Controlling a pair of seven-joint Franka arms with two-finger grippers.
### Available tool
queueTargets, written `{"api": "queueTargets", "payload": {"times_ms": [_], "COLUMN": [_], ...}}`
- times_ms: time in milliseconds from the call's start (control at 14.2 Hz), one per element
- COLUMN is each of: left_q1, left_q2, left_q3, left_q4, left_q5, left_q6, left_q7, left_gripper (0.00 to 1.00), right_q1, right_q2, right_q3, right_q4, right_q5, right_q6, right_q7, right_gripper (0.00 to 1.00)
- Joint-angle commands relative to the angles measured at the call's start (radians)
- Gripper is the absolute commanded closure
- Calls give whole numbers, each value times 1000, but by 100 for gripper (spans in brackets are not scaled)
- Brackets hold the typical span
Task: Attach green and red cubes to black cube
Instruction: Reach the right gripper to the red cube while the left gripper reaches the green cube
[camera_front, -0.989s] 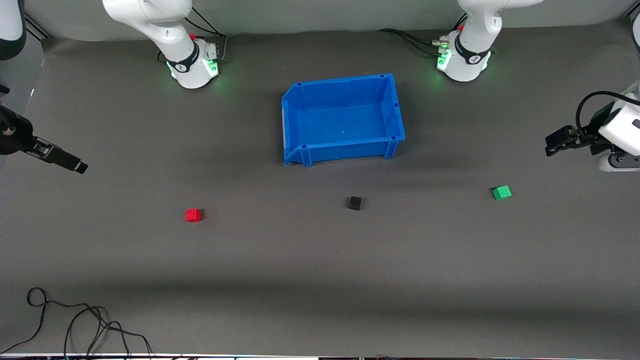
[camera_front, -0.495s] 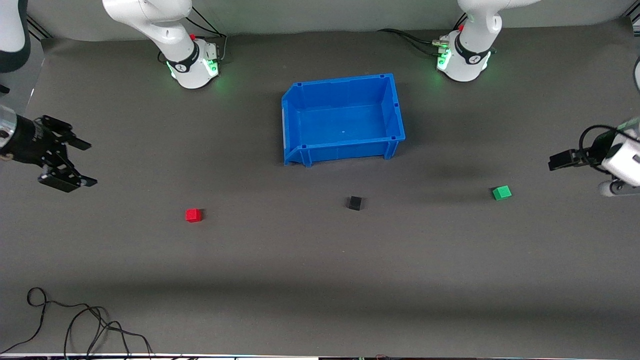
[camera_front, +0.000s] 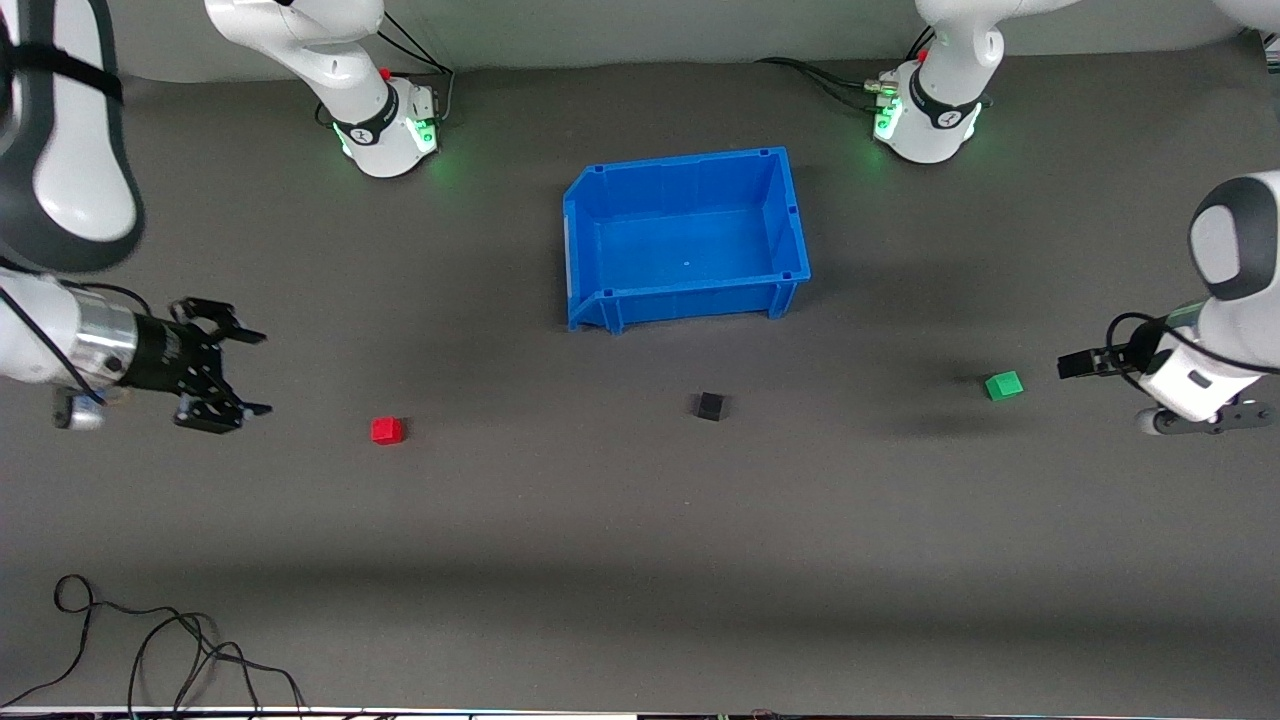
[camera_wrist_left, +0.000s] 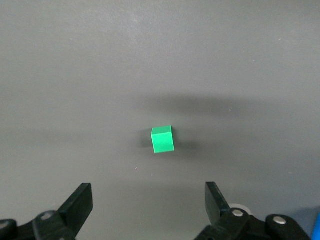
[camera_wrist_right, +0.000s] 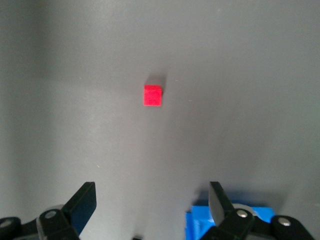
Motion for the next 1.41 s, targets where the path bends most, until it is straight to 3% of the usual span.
{"api": "queueTargets", "payload": {"times_ms": [0, 283, 636, 1130, 1342], "left_q1": [11, 43, 72, 72, 45], "left_q2": [4, 42, 113, 159, 162], "left_q3": [-6, -8, -8, -8, -17], "left_q4": [-62, -100, -142, -177, -185], "left_q5": [31, 76, 76, 63, 62], "left_q6": [78, 163, 305, 376, 356], "left_q7": [6, 11, 11, -20, -179], "left_gripper": [0, 0, 0, 0, 0], "right_q1": [-7, 39, 39, 39, 39], "right_q2": [-15, 47, 174, 260, 277], "right_q3": [7, 10, 8, 10, 10], "right_q4": [-182, -355, -386, -376, -362], "right_q5": [43, 170, 318, 358, 356], "right_q6": [210, 500, 634, 732, 734], "right_q7": [2, -117, -309, -359, -359], "right_gripper": [0, 0, 0, 0, 0]}}
